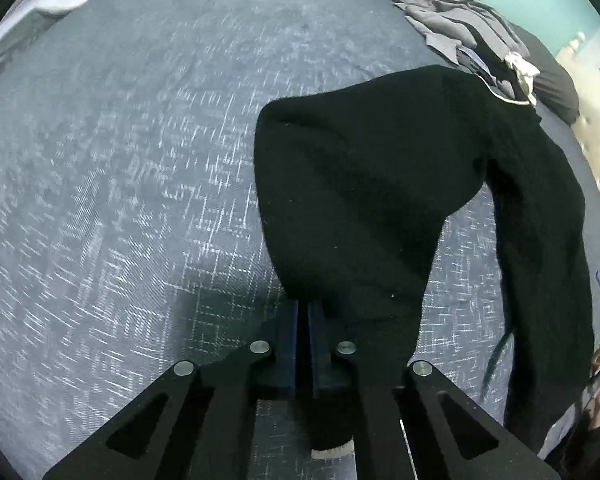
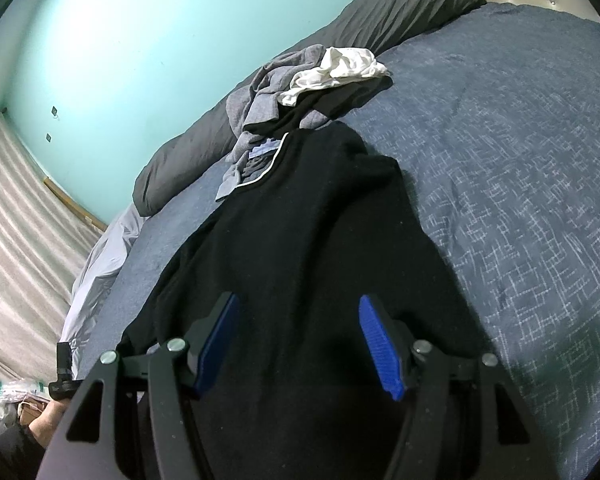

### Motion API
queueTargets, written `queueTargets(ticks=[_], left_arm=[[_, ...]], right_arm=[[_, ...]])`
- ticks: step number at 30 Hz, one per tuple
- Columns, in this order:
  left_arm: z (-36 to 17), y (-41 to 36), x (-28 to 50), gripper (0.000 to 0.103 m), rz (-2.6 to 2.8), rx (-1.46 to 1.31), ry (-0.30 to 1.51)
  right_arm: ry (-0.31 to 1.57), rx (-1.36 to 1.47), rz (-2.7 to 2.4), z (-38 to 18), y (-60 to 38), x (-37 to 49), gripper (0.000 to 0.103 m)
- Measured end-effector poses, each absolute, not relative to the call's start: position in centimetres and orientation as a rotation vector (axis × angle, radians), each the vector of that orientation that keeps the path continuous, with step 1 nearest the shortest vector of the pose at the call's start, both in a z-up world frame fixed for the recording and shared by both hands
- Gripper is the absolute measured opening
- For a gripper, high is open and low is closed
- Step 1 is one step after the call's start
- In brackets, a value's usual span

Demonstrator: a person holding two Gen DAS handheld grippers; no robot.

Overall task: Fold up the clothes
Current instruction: 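Grasp a hoodie sleeve with the left gripper and spread it outward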

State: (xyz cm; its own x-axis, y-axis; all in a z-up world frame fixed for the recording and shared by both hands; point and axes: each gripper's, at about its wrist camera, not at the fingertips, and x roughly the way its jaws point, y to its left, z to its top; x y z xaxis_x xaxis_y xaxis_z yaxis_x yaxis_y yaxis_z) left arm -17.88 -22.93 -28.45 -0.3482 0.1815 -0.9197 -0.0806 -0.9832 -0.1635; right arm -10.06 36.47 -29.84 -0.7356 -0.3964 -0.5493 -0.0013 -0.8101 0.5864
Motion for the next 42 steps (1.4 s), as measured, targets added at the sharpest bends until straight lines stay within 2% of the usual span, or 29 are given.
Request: queueTargets(ticks=[9,15,18,20,22,23,28,35,42], left_arm=[[-23.4,-29.1,-19.9,0.003,2.669,-1.697,0.126],[-24.4,-30.5,-21.9,0.005,2.666,-1.78,0.174],[-24.9,-30.3,-21.9,0.006,2.675,-1.779,0.11],[-24.6,-29.9,-21.4,0.01,2.693,-1.753,0.104],[-23.9,-29.4,-20.9,0.024,2.701,-1.72,0.093],[-23.6,-29.1,-20.6,0.027,2.704,-1.704,0.086],[-22.3,-25.6,-18.5,0.033,2.608,-1.596,0.027],[-23.4,-16.7,-15.5,0.033,2.375,-1.528,0.012],[-23.9,-8.8,-12.6,0.033,2.215,-1.476,0.059]], right_arm=[[-0.849,1.003,-2.61,-29.7,36.7,-10.0,0.064],[-0.827,1.013,-2.612,-29.7,36.4,-10.2,0.064],[-0.818,1.005,-2.625,-29.1,36.7,-10.1,0.064],[-0.833,0.988,-2.638,-28.2,37.6,-9.9,0.064],[-0.855,0.987,-2.65,-27.3,38.8,-9.8,0.064],[-0.856,0.997,-2.655,-27.0,39.3,-9.8,0.064],[-0.762,1.171,-2.657,-26.3,41.9,-9.5,0.064],[-0.656,1.511,-2.606,-28.1,45.0,-7.9,0.064],[-0.722,1.646,-2.436,-31.6,43.7,-6.8,0.064]])
